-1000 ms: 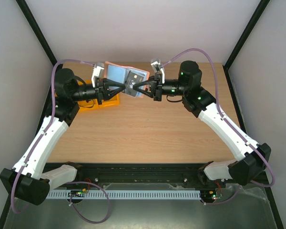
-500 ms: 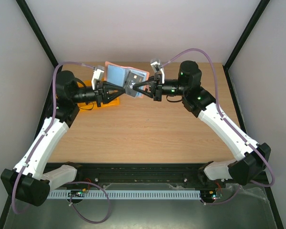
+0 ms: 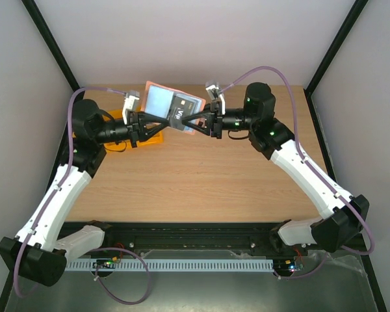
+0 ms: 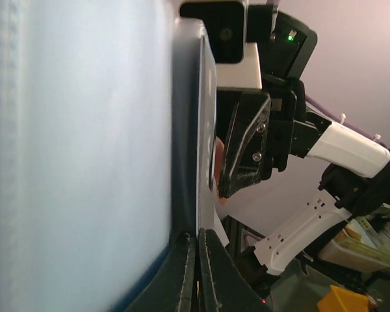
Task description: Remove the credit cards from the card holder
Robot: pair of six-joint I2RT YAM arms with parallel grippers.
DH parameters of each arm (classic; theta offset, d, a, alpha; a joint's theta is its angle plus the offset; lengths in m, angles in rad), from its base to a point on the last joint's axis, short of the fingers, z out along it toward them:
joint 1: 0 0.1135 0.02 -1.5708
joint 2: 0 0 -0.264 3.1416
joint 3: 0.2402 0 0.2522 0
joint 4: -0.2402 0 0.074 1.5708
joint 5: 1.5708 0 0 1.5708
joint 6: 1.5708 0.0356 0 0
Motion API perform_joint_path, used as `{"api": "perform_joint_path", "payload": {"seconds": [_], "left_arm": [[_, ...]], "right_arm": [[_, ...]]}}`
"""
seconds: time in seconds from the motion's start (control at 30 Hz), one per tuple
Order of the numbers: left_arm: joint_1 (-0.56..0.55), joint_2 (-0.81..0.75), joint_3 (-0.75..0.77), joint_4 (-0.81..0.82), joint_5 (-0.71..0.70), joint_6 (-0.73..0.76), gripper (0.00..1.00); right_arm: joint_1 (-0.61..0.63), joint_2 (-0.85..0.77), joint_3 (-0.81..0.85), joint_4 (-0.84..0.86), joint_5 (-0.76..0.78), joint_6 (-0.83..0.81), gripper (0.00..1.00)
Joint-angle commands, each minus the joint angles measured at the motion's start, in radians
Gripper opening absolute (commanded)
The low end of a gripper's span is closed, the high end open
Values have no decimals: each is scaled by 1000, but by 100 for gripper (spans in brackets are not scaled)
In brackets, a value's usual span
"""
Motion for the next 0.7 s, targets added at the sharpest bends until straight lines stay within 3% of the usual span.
{"api": "perform_joint_path", "payload": {"seconds": [0.0,0.1,0.23,0.33,0.57,0.67], "left_arm": [[22,-25,-3,40,-46,-20,3],[31,-27,0,45,-37,-16,3],[45,-32,0,35,-22,-5,3],[94,-37,6,34,-12,-9,3],[269,-51,2,26,2,-8,3],[444,-65,-52,-8,-98,-113,3]], "right_arm": [[-19,-24,-13,27,-68,2,20],[-26,-23,-15,26,-75,3,19],[-40,-29,-19,26,-79,0,2],[-68,-39,-27,15,-79,-1,2],[-172,-76,-106,-3,-49,-17,2],[-192,-68,-114,-67,19,-47,2]]}}
